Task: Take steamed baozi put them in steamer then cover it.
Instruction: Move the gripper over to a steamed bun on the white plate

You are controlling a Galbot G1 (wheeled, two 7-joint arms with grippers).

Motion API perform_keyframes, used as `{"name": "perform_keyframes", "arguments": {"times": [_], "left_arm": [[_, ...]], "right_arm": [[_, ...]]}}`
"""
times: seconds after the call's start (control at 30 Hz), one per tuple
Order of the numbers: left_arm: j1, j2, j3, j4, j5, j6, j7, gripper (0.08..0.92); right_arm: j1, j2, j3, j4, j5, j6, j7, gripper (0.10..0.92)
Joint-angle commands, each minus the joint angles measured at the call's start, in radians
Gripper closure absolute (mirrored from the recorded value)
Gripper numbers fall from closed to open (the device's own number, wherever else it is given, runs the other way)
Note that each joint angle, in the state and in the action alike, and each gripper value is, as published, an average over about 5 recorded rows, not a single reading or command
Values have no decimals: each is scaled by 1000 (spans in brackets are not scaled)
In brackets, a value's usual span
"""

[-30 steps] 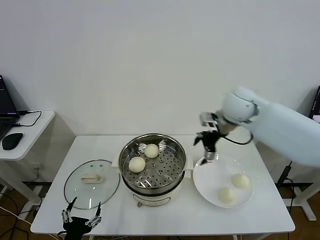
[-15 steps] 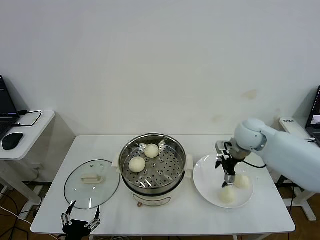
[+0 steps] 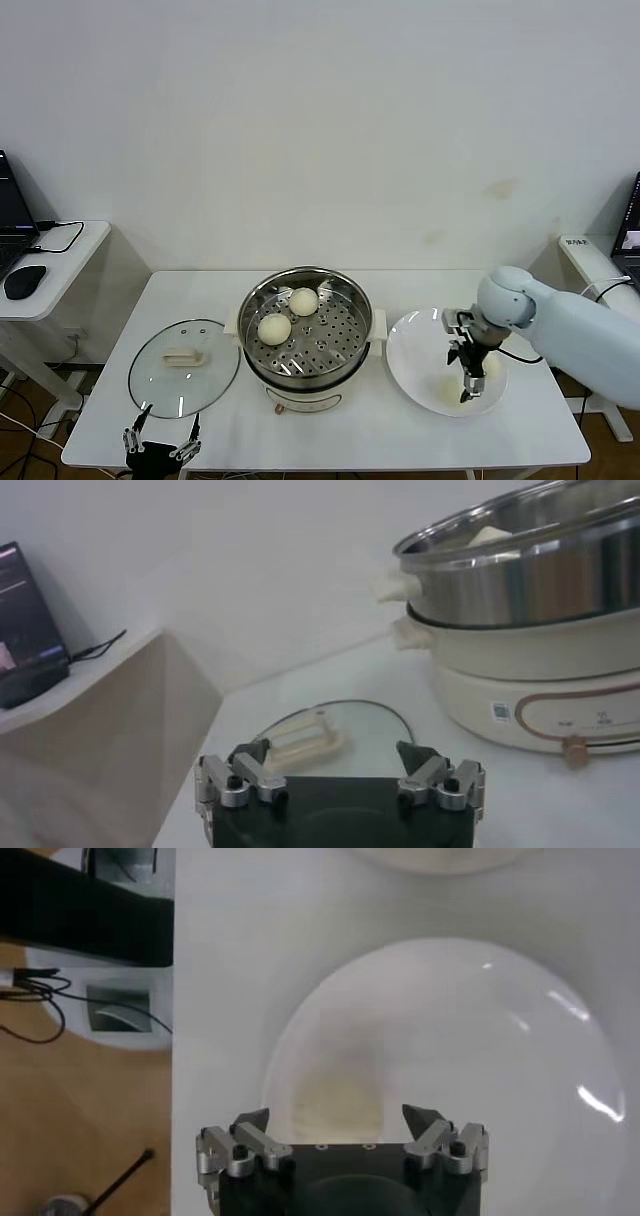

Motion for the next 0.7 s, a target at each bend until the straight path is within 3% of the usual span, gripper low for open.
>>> {"name": "perform_keyframes", "arguments": {"times": [0.03, 0.7], "left_arm": [[1, 1, -1, 7, 1, 0, 0, 177], [-3, -1, 0, 22, 4, -1, 1, 177]], "right_arm": [[-43, 9, 6, -38, -25, 3, 3, 203], [-77, 56, 43, -119, -17, -6, 33, 203]]}}
